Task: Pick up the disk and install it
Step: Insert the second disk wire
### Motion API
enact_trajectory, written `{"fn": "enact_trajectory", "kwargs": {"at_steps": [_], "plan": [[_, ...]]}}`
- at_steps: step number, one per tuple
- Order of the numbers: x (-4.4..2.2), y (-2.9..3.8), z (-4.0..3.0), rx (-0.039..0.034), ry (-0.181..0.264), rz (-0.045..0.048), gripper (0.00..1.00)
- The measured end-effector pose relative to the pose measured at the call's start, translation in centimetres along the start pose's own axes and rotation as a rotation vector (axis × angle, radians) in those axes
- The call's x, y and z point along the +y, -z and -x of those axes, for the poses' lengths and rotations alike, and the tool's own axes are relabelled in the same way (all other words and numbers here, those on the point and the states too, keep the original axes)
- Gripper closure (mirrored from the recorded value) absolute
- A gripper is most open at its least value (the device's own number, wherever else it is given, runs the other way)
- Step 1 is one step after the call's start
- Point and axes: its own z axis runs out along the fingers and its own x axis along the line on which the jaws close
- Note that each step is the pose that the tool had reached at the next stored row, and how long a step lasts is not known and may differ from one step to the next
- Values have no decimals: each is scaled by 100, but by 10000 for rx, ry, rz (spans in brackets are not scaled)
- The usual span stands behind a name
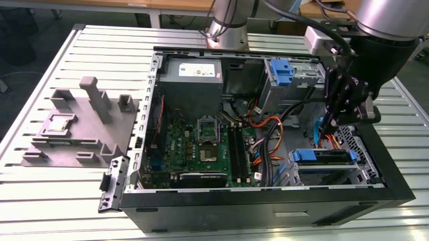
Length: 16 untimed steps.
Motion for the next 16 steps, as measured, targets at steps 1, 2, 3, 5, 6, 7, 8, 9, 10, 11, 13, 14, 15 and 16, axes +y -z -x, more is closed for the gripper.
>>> {"fn": "enact_trajectory", "kwargs": {"at_steps": [1, 2, 3, 5, 6, 7, 8, 9, 10, 11, 13, 14, 15, 16], "plan": [[0, -4, -14, -114, -5, 6, 84], [-1, -8, -28, -238, -10, 13, 84], [-1, -10, -42, -368, -16, 21, 84], [-1, -17, -68, -439, -20, 25, 84], [0, -22, -83, -443, -19, 26, 84], [0, -27, -98, -443, -18, 26, 84], [1, -34, -113, -445, -19, 26, 84], [2, -42, -125, -445, -20, 26, 84], [2, -50, -135, -446, -20, 26, 84], [2, -60, -147, -446, -21, 26, 84], [1, -74, -167, -448, -21, 26, 84], [0, -79, -179, -451, -19, 26, 84], [0, -84, -196, -452, -14, 25, 84], [0, -90, -212, -453, 0, 21, 84]]}}
